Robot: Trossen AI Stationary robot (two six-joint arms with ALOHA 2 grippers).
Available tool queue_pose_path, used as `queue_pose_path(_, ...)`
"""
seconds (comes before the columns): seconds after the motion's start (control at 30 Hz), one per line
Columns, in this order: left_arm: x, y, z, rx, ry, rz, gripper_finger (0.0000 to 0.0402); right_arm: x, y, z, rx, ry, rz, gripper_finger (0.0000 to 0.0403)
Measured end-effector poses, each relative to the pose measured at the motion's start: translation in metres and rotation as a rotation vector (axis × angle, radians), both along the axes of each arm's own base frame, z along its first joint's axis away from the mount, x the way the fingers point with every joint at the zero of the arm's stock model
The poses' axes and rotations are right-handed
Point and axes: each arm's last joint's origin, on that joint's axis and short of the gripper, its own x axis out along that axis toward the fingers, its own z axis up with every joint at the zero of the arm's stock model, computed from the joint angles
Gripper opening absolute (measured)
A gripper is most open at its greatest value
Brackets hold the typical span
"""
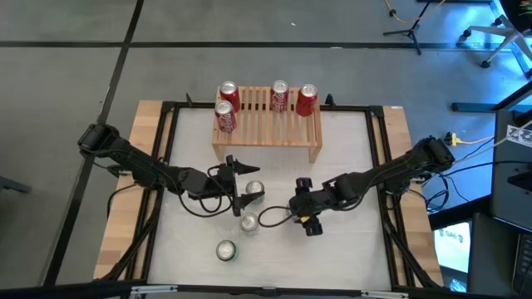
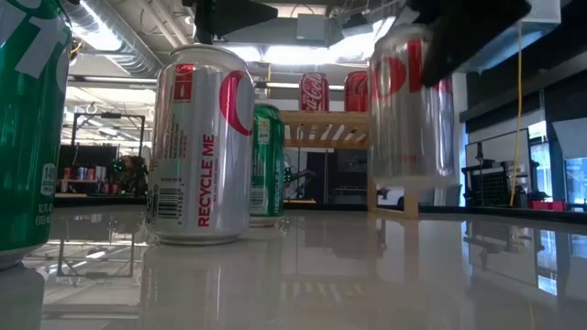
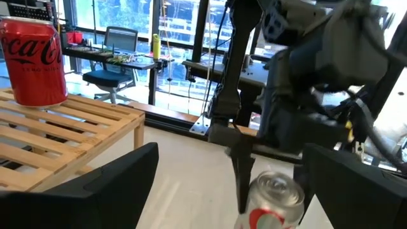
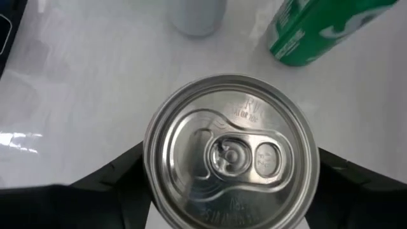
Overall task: Place canned beverage on shelf
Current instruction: Put the right red silver soda can on the shelf
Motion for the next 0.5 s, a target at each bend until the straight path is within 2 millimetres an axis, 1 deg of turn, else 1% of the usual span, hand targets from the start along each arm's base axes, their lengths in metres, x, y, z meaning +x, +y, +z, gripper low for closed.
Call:
queue_pose_path(0.17, 0.000, 0.000, 0.000, 0.000, 0.000, 0.000, 0.0381, 0.003, -0.004, 0.031, -0.022, -0.002, 0.032, 0.0302)
queue_pose_path(0.3, 0.000, 0.000, 0.000, 0.000, 0.000, 0.000, 0.0381, 0.005, -0.013, 0.058, -0.028, 0.008, 0.050, 0.0294)
queue_pose_path(0.5, 0.000, 0.000, 0.000, 0.000, -0.001, 0.000, 0.0381, 0.005, -0.029, 0.099, -0.058, -0.020, 0.068, 0.0299)
